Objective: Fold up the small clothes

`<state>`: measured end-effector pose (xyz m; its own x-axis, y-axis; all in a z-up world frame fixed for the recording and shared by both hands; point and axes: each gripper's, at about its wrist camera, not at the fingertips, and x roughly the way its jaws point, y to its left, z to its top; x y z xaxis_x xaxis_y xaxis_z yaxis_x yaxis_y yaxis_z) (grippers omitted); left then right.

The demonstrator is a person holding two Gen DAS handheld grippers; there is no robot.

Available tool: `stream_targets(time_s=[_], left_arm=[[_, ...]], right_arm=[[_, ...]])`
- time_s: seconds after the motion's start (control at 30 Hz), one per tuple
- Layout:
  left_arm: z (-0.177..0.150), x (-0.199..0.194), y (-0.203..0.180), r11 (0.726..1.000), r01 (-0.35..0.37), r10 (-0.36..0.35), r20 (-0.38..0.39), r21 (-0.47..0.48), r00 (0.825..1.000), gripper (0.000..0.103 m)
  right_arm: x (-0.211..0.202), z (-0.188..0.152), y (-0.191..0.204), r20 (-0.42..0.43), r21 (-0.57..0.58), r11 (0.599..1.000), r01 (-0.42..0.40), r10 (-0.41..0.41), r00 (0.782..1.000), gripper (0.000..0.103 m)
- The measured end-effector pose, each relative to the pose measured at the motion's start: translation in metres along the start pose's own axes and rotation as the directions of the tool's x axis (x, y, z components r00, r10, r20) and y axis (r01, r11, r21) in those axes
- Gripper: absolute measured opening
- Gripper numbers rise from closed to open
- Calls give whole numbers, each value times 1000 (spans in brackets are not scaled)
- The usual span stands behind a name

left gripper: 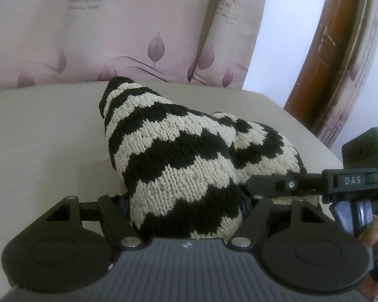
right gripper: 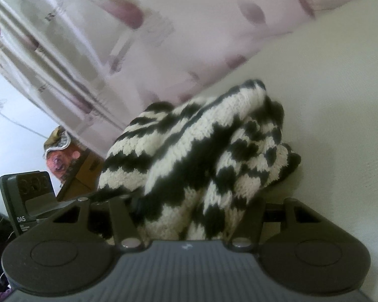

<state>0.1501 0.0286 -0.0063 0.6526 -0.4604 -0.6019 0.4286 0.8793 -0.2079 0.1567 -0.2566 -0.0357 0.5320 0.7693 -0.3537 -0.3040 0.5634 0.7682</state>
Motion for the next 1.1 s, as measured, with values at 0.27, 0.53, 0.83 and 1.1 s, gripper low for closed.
stream_targets(time_s=[0.27,0.53,0.83,1.1], left_arm=[[-15,-40,10,1000,-22,22,15,3,1000,70],[-31,-32,31,999,-34,34,-16,-16,999,70],[-49,-22,42,997,-64,64,-1,-45,998,85],[-68,-32,28,982,-190,189,108,-2,976,103]], right_arm=[[6,-17,29,-20,-23,999,-40,40,999,58],[24,-32,23,-35,2,1000,-20,20,999,58],[30,-42,13,-63,-77,995,63,-68,996,58],[28,-60,35,4,-300,934,192,-200,980,69]])
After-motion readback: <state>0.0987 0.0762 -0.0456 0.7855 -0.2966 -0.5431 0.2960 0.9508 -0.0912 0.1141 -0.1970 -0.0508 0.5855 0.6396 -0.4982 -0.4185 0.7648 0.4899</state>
